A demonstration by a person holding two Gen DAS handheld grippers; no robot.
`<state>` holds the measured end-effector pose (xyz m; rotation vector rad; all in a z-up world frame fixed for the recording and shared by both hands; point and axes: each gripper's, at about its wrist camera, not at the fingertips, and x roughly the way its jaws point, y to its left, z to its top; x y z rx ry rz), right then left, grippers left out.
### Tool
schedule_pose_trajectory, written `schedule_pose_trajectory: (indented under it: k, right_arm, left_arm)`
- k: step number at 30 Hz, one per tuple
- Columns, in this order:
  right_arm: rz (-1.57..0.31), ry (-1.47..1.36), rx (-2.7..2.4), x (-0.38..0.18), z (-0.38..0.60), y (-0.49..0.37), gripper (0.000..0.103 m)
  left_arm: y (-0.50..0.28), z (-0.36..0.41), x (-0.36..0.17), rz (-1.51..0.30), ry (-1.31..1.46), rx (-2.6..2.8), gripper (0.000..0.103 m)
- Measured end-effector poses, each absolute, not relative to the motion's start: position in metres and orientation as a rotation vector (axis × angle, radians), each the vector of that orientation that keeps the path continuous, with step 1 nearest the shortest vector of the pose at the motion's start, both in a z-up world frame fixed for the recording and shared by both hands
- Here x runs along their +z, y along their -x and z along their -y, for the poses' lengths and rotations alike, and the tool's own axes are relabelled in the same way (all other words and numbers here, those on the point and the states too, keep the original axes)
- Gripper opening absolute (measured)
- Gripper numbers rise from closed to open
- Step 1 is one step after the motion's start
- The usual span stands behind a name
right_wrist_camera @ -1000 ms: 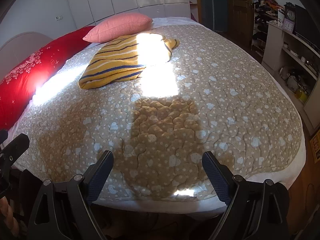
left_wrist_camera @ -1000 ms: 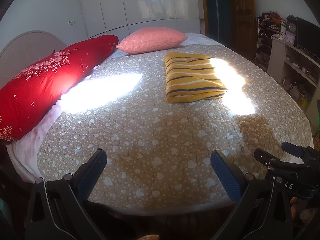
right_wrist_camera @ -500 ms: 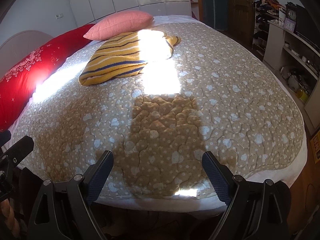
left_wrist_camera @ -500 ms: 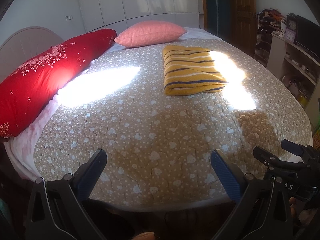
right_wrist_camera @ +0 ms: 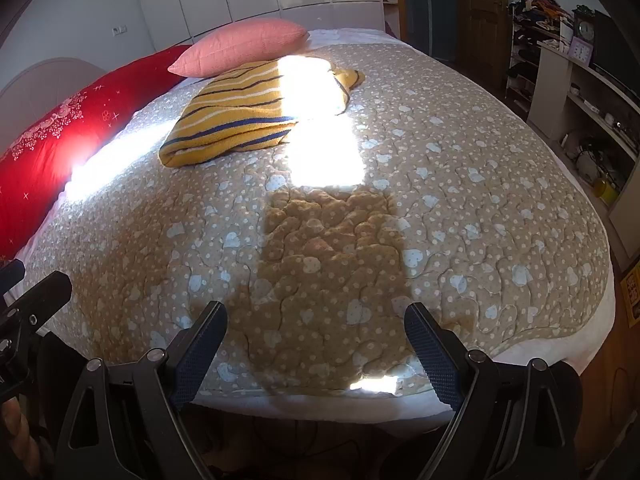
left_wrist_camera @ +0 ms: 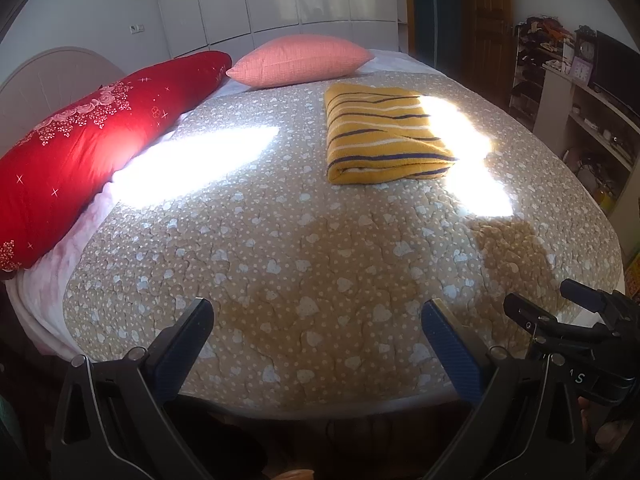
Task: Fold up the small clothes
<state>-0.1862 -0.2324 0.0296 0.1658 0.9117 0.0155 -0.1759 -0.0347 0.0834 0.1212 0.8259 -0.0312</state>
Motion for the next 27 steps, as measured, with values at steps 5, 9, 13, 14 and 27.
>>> schedule_pose_trajectory:
  k: [5,9,13,14,27]
  right_arm:
    - [-0.915,-0.166,0.017,0.029,0.232,0.186,0.093]
    - [-0.917,-0.17,0.017,0.029,0.233,0.186,0.093]
    - [-0.901,-0.136,0.011,0.032,0.229,0.187,0.093]
    - [-0.893,-0.115,0.012,0.034,0.226,0.188,0.093]
    - [-0.833,-0.056,0.042,0.064,0.219,0.157,0.095]
  left_arm:
    - [0.176,0.035,0.083,-0.83,-0.118,-0.033,0.103]
    - [0.174,0.034,0.081,-0.84,-0.114,-0.036,0.103]
    - [0.173,0.033,0.081,-0.843,-0.113,-0.034,0.103]
    - [0.173,0.033,0.081,-0.844,-0.111,-0.032,0.103]
    - [0.137,0.008,0.08,-0.875,-0.046,-0.032,0.103]
